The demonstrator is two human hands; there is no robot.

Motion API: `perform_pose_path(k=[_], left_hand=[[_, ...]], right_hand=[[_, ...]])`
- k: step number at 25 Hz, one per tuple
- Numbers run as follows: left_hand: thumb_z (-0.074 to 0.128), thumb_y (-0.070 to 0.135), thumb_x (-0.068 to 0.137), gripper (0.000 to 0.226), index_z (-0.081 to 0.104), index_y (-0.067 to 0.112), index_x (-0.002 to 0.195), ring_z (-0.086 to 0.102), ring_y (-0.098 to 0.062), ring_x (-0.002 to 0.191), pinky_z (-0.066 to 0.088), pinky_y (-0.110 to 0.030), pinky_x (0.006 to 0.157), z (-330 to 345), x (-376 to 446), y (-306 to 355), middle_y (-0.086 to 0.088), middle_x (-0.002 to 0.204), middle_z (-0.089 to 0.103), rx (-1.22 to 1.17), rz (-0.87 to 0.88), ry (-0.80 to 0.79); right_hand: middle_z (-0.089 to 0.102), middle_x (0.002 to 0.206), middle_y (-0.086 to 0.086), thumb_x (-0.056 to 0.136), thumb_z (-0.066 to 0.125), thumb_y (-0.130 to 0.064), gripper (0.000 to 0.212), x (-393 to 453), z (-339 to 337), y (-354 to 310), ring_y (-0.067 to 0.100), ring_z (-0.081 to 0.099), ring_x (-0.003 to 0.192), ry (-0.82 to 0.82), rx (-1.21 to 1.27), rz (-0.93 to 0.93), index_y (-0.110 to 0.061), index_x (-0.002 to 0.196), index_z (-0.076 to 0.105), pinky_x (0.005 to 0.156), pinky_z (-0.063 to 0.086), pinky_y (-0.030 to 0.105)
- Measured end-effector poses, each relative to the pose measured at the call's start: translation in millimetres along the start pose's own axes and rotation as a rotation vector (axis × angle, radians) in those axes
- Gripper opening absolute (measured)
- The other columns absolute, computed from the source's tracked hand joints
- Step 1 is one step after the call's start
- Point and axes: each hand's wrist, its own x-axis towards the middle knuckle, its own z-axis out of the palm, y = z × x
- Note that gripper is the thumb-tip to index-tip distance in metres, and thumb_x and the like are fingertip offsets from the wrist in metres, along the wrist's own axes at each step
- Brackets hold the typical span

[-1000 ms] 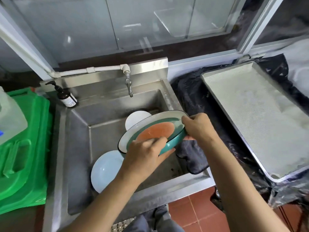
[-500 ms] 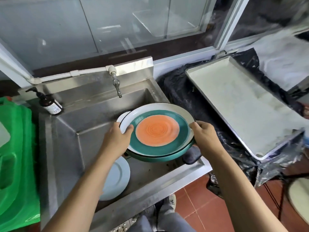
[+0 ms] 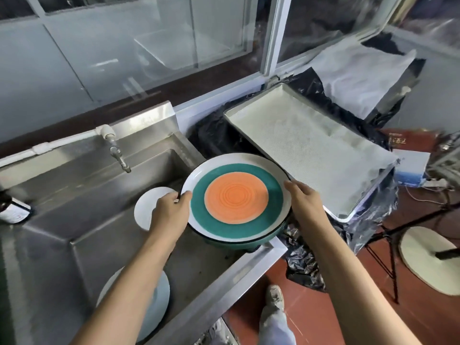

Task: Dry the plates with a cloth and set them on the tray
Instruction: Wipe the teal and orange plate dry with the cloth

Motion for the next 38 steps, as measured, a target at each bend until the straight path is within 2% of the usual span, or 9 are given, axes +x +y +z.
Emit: perform_pose_path(k=[3, 5, 6, 7, 10, 17, 21, 26, 38], left_hand=[[0.047, 0.047, 0.077, 0.051, 0.057, 0.000, 0.093, 0.052, -0.029, 0.077, 0.054, -0.050, 0.077, 34, 6, 20, -0.012, 0.081, 0.054, -0.062, -0.037, -0.071], [0.048, 0.044, 0.078, 0.043, 0.057, 0.004, 0.091, 0.061, -0.038, 0.088, 0.053, -0.058, 0.086, 60, 8, 34, -0.020, 0.091, 0.063, -0.089, -0.035, -0.111], [0.049, 0.043, 0.078, 0.041, 0.057, 0.005, 0.090, 0.062, -0.040, 0.091, 0.053, -0.058, 0.086, 74, 9, 41, -0.023, 0.095, 0.064, -0.103, -0.031, -0.127], [0.050, 0.042, 0.077, 0.041, 0.057, 0.004, 0.091, 0.062, -0.040, 0.091, 0.054, -0.056, 0.085, 87, 10, 48, -0.024, 0.096, 0.064, -0.114, -0.029, -0.143], [0.055, 0.039, 0.075, 0.035, 0.062, 0.007, 0.086, 0.062, -0.035, 0.088, 0.055, -0.056, 0.084, 132, 17, 70, -0.024, 0.096, 0.065, -0.153, -0.066, -0.167], [0.060, 0.029, 0.077, 0.018, 0.074, 0.032, 0.066, 0.067, -0.030, 0.086, 0.057, -0.054, 0.085, 234, 37, 120, -0.018, 0.093, 0.074, -0.223, -0.173, -0.193], [0.059, 0.033, 0.068, 0.018, 0.071, 0.020, 0.064, 0.066, -0.027, 0.082, 0.058, -0.052, 0.084, 293, 57, 139, -0.013, 0.082, 0.071, -0.197, -0.212, -0.211], [0.058, 0.037, 0.066, 0.036, 0.066, 0.007, 0.082, 0.063, -0.029, 0.084, 0.052, -0.057, 0.094, 360, 76, 147, -0.022, 0.087, 0.067, -0.138, -0.238, -0.223], [0.047, 0.037, 0.060, 0.049, 0.064, -0.003, 0.084, 0.054, -0.029, 0.072, 0.048, -0.042, 0.070, 417, 84, 155, -0.009, 0.072, 0.058, 0.114, -0.212, -0.221]], right_hand=[[0.072, 0.081, -0.006, 0.102, 0.057, -0.030, 0.021, 26, -26, 4, 0.002, 0.067, 0.073, 0.088, 0.004, 0.005, -0.022, 0.089, 0.072, 0.068, 0.055, 0.029], [0.052, 0.117, 0.002, 0.103, 0.054, -0.022, 0.023, 44, -48, 8, 0.009, 0.033, 0.106, 0.124, 0.000, 0.007, -0.012, 0.103, 0.074, 0.071, 0.055, 0.030], [0.060, 0.075, 0.001, 0.104, 0.053, -0.019, 0.024, 53, -59, 10, 0.006, 0.033, 0.073, 0.130, -0.014, 0.013, -0.006, 0.104, 0.073, 0.069, 0.055, 0.032], [0.071, 0.106, 0.025, 0.104, 0.052, -0.017, 0.025, 62, -69, 13, 0.026, 0.061, 0.076, 0.136, -0.032, 0.018, 0.000, 0.103, 0.070, 0.074, 0.055, 0.037], [0.059, 0.123, 0.033, 0.104, 0.051, -0.014, 0.028, 90, -104, 20, 0.046, 0.052, 0.119, 0.176, -0.002, 0.040, 0.010, 0.107, 0.064, 0.095, 0.047, 0.052], [0.070, 0.094, -0.010, 0.105, 0.052, -0.016, 0.029, 173, -174, 31, 0.024, 0.065, 0.108, 0.243, 0.002, 0.103, -0.002, 0.122, 0.070, 0.074, 0.051, 0.021], [0.068, 0.102, 0.034, 0.100, 0.051, -0.009, 0.029, 232, -201, 44, 0.047, 0.064, 0.097, 0.273, -0.058, 0.122, 0.014, 0.113, 0.064, 0.078, 0.055, 0.055], [0.034, 0.046, -0.007, 0.087, 0.045, -0.002, 0.035, 296, -219, 52, 0.019, 0.028, 0.053, 0.281, -0.157, 0.204, -0.013, 0.054, 0.046, 0.049, 0.021, 0.027], [0.043, 0.060, -0.001, 0.095, 0.045, -0.011, 0.030, 355, -228, 76, 0.019, 0.037, 0.058, 0.186, -0.234, 0.221, -0.017, 0.066, 0.043, 0.052, 0.027, 0.032]])
